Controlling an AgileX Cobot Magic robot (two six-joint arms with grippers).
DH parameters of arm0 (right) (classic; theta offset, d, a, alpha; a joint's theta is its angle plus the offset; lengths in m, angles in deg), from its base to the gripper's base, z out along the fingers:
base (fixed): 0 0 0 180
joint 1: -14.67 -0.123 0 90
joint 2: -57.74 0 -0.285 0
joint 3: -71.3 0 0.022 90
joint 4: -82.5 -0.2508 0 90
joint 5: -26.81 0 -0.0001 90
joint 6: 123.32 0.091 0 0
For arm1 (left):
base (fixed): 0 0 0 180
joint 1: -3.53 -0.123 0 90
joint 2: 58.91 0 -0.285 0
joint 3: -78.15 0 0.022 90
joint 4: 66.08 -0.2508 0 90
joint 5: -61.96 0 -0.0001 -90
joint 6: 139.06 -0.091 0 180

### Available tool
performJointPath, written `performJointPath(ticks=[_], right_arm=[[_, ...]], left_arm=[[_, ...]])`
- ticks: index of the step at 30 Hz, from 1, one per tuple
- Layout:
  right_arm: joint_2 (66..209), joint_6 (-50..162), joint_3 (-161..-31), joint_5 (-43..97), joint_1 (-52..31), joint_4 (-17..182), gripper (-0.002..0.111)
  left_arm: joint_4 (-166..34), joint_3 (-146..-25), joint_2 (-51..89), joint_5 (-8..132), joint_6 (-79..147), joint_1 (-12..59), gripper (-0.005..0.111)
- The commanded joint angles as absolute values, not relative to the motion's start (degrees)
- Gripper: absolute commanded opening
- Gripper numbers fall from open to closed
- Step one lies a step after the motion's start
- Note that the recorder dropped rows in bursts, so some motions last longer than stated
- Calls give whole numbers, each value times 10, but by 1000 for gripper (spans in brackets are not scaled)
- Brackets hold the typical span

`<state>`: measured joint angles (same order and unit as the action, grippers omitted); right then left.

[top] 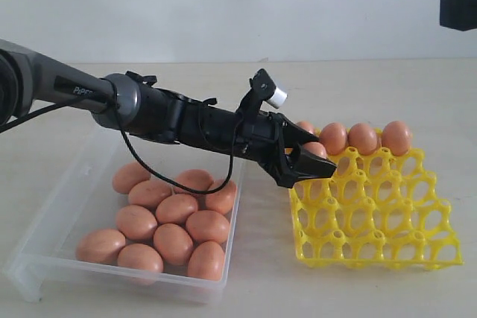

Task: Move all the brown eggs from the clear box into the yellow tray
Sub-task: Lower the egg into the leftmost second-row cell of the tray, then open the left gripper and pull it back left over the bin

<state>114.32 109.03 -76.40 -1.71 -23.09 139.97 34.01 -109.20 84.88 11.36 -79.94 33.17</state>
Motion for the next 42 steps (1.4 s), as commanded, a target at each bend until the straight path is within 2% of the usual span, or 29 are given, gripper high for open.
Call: performJointPath(ticks=[1,11,14,17,19,20,25,29,32,35,39,42], right_arm=[[1141,1086,-761,-16,-232,1399,0],[1141,1086,-761,-16,-232,1398,0],[1141,1086,-761,-18,-232,1397,0],[1141,1086,-761,-21,-232,1397,0],[1141,1086,-761,-21,-232,1397,0],[1141,1086,-761,-21,-232,1397,0],[1141,1071,-761,-21,-232,1380,0],[1141,1070,-761,-19,-232,1370,0],[1141,1058,-761,-16,-232,1356,0],[1141,1033,-761,-7,-232,1326,0],[1141,990,-761,-6,-232,1283,0],[1141,945,-761,-11,-232,1239,0]], left_arm=[[339,-1095,844,125,-791,334,65],[339,-1095,792,154,-791,333,54],[339,-1095,784,163,-775,333,47],[339,-1095,773,163,-733,328,28],[310,-1095,759,163,-697,324,9],[287,-1095,752,163,-683,319,4],[95,-1095,687,174,-510,274,4],[-182,-1085,599,176,-233,224,4],[-392,-1078,552,172,-50,212,4],[-619,-1075,513,82,166,211,4],[-619,-1057,523,-34,139,211,4],[-592,-1025,537,-3,131,211,6]])
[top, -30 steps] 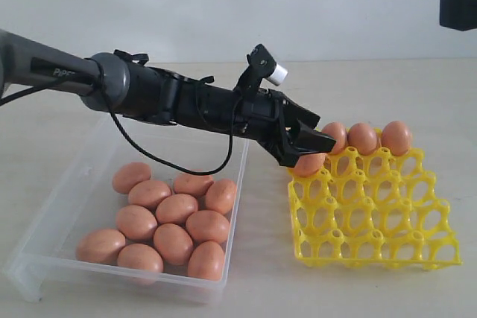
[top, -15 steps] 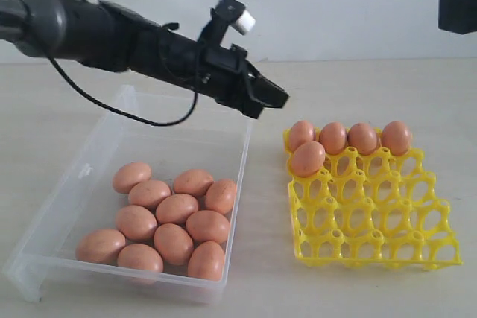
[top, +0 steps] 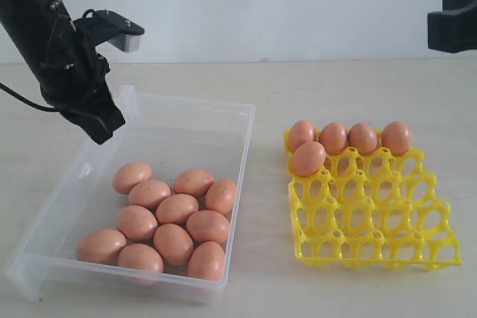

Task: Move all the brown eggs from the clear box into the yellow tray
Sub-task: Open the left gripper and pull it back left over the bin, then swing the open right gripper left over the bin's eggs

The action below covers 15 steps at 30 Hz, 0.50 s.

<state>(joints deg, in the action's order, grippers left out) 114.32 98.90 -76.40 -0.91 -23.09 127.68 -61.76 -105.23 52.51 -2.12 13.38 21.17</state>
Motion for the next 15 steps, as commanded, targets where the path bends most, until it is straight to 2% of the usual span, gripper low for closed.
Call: performJointPath(ticks=[1,3,4,6,15], right_arm=[[1141,942,-761,-14,-232,1236,0],[1141,941,-761,-17,-232,1234,0],[1141,940,-761,-17,-232,1233,0],[1141,936,-761,-20,-232,1232,0],[1141,931,-761,-20,-232,1226,0]], left_arm=[[-578,-1021,539,8,123,211,9],[-533,-1019,547,32,96,212,28],[-521,-1019,554,51,96,214,41],[-516,-1019,567,72,96,215,55],[-552,-1019,609,114,107,215,56]])
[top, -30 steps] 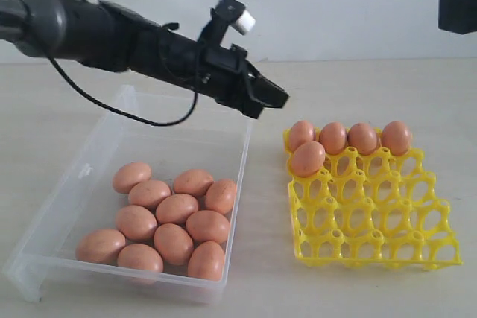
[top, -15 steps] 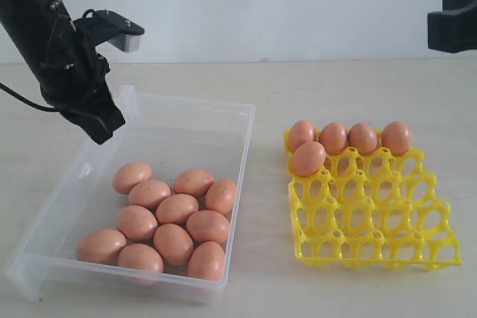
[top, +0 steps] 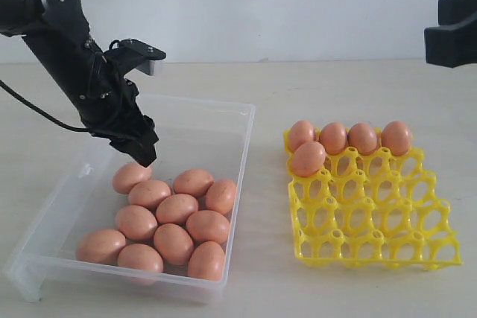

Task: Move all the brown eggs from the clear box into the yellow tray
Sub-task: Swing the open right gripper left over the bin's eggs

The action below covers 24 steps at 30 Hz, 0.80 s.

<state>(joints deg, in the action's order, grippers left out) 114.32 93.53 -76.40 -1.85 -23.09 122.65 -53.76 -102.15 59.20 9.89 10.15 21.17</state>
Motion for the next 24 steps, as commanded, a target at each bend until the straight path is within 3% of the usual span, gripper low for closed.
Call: performJointPath(ticks=[1,5,14,17,24], right_arm=[[1141,931,-761,-20,-232,1225,0],[1144,920,-761,-13,-232,1200,0],[1276,753,-763,35,-232,1071,0],[1345,692,-795,26,-232,1031,0],[1537,399,-974,-152,-232,891,0]], left_arm=[[-556,-1019,612,114,107,215,56],[-568,-1020,615,121,108,215,49],[-535,-1020,567,159,75,215,9],[-549,-1020,553,155,95,205,8],[-532,-1019,509,165,131,171,8]])
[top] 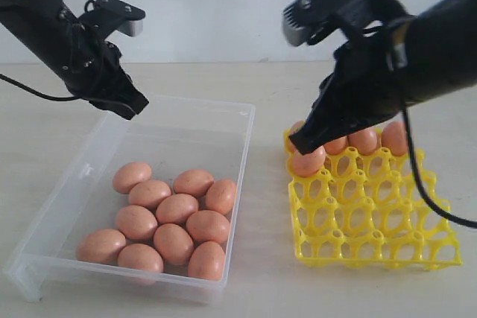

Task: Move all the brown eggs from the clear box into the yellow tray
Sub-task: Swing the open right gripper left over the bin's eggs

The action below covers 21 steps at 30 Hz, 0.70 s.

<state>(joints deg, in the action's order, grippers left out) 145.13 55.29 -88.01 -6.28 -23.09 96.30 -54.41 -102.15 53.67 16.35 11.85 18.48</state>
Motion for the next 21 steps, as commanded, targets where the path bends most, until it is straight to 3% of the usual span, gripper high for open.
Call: performJointPath(ticks=[1,8,11,21], right_arm=[[1561,355,-1003,-169,-232,869,0],[1694,115,-1184,-302,-232,745,0],[1736,92,-1233,-297,-232,721,0],[1807,-6,-1248,-242,-245,684,0]], left_arm=[[-532,-1017,504,159,130,167,8],[-532,-992,475,157,129,162,8],[-536,-978,468,160,128,162,8],[-553,-941,464,202,100,160,8]])
